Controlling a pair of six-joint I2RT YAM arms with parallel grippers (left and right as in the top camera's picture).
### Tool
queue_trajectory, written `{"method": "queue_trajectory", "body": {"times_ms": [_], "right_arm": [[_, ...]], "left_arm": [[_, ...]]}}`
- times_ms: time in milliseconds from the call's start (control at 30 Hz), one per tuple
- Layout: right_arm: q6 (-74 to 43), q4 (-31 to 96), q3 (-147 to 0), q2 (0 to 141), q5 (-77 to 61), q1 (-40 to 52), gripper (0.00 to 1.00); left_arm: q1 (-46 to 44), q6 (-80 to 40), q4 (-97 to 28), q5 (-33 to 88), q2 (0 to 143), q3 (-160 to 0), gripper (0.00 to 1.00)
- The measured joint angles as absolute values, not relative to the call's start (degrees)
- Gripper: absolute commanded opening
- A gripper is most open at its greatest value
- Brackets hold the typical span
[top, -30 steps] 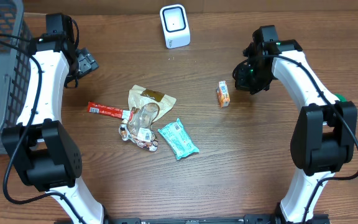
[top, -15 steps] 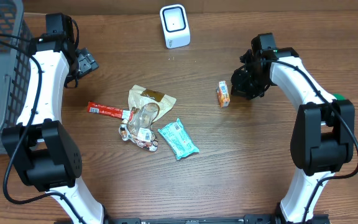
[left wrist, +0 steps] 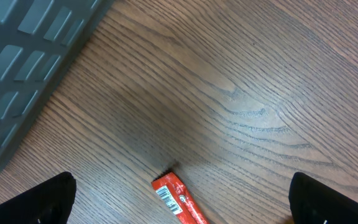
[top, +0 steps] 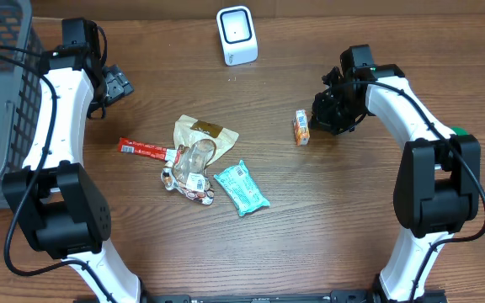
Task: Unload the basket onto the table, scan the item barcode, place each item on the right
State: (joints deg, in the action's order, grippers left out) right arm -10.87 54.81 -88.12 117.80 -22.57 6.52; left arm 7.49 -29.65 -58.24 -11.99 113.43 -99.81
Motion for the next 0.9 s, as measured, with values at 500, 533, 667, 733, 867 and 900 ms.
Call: {"method": "queue_trajectory", "body": {"times_ms": [500, 533, 667, 733, 867, 900], "right_arm": [[-10.9, 54.3, -88.1, 117.8, -23.7, 8.3, 0.04], [-10.9, 54.3, -88.1, 117.8, -23.7, 8.6, 0.04], [-10.9, 53.2, -88.1, 117.8, -23.8, 11.5, 0.05], [-10.9, 52.2, -88.1, 117.8, -23.8, 12.6, 0.09], [-11.2, 50.4, -88.1, 117.8, -23.4, 15.0, 0.26], [-10.9, 50.2, -88.1, 117.8, -22.6, 15.5, 0.27]], "left_arm": [[7.5, -29.6, -58.2, -12.0, 113.4, -99.8, 1.00], [7.5, -29.6, -58.2, -12.0, 113.4, -99.8, 1.00], [7.5, -29.6, -58.2, -12.0, 113.4, -99.8, 1.00], [7.5, -29.6, -58.2, -12.0, 113.4, -99.8, 1.00], [7.5, -29.6, -58.2, -12.0, 113.4, -99.8, 1.00], [7.5, -29.6, -58.2, -12.0, 113.4, -99.8, 1.00]]}}
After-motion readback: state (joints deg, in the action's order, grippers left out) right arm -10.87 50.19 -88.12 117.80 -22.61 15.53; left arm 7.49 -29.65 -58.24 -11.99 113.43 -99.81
